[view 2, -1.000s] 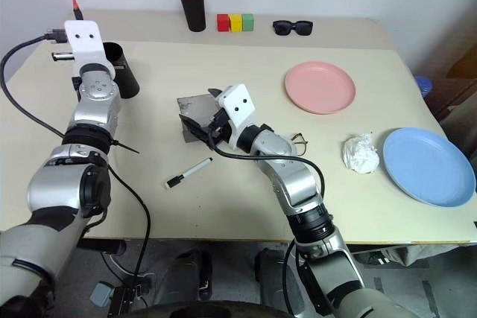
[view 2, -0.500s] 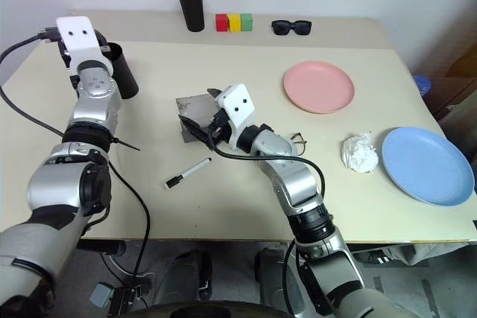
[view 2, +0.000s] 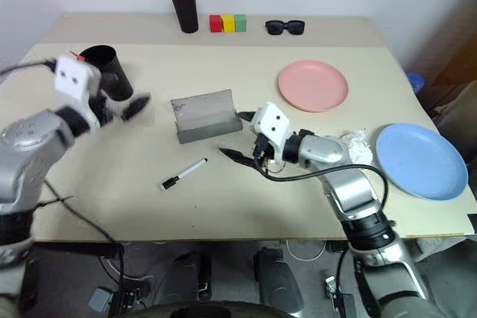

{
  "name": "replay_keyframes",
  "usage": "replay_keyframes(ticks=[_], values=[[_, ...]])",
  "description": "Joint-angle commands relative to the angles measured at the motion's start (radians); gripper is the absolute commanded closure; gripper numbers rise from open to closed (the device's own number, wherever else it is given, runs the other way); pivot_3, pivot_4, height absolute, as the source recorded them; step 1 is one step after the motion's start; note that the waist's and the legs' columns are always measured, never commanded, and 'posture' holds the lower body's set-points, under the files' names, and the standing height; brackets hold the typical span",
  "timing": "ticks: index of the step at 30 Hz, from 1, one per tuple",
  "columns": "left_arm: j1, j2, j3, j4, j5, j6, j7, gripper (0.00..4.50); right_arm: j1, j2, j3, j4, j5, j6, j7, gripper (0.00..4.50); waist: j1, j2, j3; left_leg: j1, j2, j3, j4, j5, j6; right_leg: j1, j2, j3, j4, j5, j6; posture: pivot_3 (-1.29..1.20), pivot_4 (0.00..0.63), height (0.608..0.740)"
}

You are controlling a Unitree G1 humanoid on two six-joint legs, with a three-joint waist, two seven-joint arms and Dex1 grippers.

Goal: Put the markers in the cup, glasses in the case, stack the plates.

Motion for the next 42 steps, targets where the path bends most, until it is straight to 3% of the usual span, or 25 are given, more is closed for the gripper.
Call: replay_keyframes(ticks=[1,8,15,18,25,29,32,37,40,42], values=[[0.057,0.062,-0.062,-0.162,-0.071,0.13,-0.069,0.06,-0.011,-0.016,-0.025,-0.034,0.027,-0.004,0.031,0.0,0.0,0.0,0.0,0.0,0.0,0.0,0.0,0.0,0.0,0.0,0.0,0.0,0.0,0.0,0.0,0.0,0.15,0.722],[-0.046,0.061,-0.269,-0.127,-0.007,0.292,-0.048,0.06,0.024,-0.05,-0.006,-0.092,0.052,0.039,0.082,0.0,0.005,0.0,0.0,0.0,0.0,-0.001,0.001,0.0,0.0,0.0,0.001,0.0,0.0,-0.001,-0.003,0.0,0.15,0.722],[-0.158,-0.017,-0.426,-0.043,0.042,0.337,-0.071,0.06,0.08,-0.067,-0.002,-0.144,0.052,0.061,0.081,0.0,0.005,0.0,0.0,-0.001,-0.001,-0.001,0.001,0.0,0.001,0.0,0.001,0.001,-0.001,-0.001,-0.001,0.0,0.15,0.722],[-0.168,-0.026,-0.462,-0.033,0.068,0.335,-0.078,0.87,0.087,-0.066,-0.004,-0.147,0.047,0.061,0.071,0.0,0.005,0.0,0.0,0.0,-0.001,-0.001,0.001,0.0,0.001,0.0,0.001,0.001,-0.001,-0.001,-0.001,0.0,0.15,0.722],[-0.138,0.002,-0.459,-0.048,0.142,0.245,-0.116,4.46,0.108,-0.066,0.001,-0.157,0.045,0.059,0.06,0.0,0.006,0.0,0.0,0.0,-0.001,-0.001,0.001,0.0,0.001,0.0,0.001,0.001,-0.001,-0.001,-0.001,0.0,0.15,0.722],[-0.08,-0.035,-0.341,-0.072,0.139,0.096,-0.126,4.46,0.103,-0.068,0.009,-0.159,0.045,0.057,0.067,0.0,0.005,0.0,0.0,0.0,-0.001,-0.001,0.001,0.0,0.001,0.0,0.001,0.001,-0.001,-0.001,-0.001,0.0,0.15,0.722],[-0.069,-0.108,-0.162,-0.063,0.086,0.036,-0.089,4.46,0.074,-0.045,0.02,-0.137,0.031,0.046,0.049,0.0,0.007,0.0,0.0,-0.001,-0.001,-0.001,0.001,0.0,0.001,0.0,0.001,0.001,-0.001,-0.001,-0.002,0.0,0.15,0.722],[-0.22,-0.29,0.05,0.101,0.219,-0.089,0.238,4.46,-0.013,0.106,0.067,-0.031,-0.101,-0.021,-0.138,0.0,0.007,-0.001,0.0,-0.001,0.0,-0.002,0.003,0.0,0.001,0.0,0.001,0.0,-0.001,0.0,0.0,0.0,0.15,0.722],[-0.373,-0.357,0.104,0.299,0.354,-0.168,0.476,4.46,-0.086,0.254,0.057,0.075,-0.173,-0.004,-0.324,0.0,0.007,-0.001,0.0,-0.001,-0.001,-0.002,0.003,0.0,0.001,0.001,0.001,0.001,0.0,0.0,0.0,0.0,0.15,0.722],[-0.446,-0.374,0.102,0.429,0.426,-0.238,0.566,4.46,-0.114,0.328,0.061,0.118,-0.18,-0.009,-0.368,0.0,0.006,-0.001,0.0,-0.001,-0.001,-0.001,0.002,0.0,0.001,0.0,0.001,0.001,0.0,0.001,0.001,0.0,0.15,0.722]])
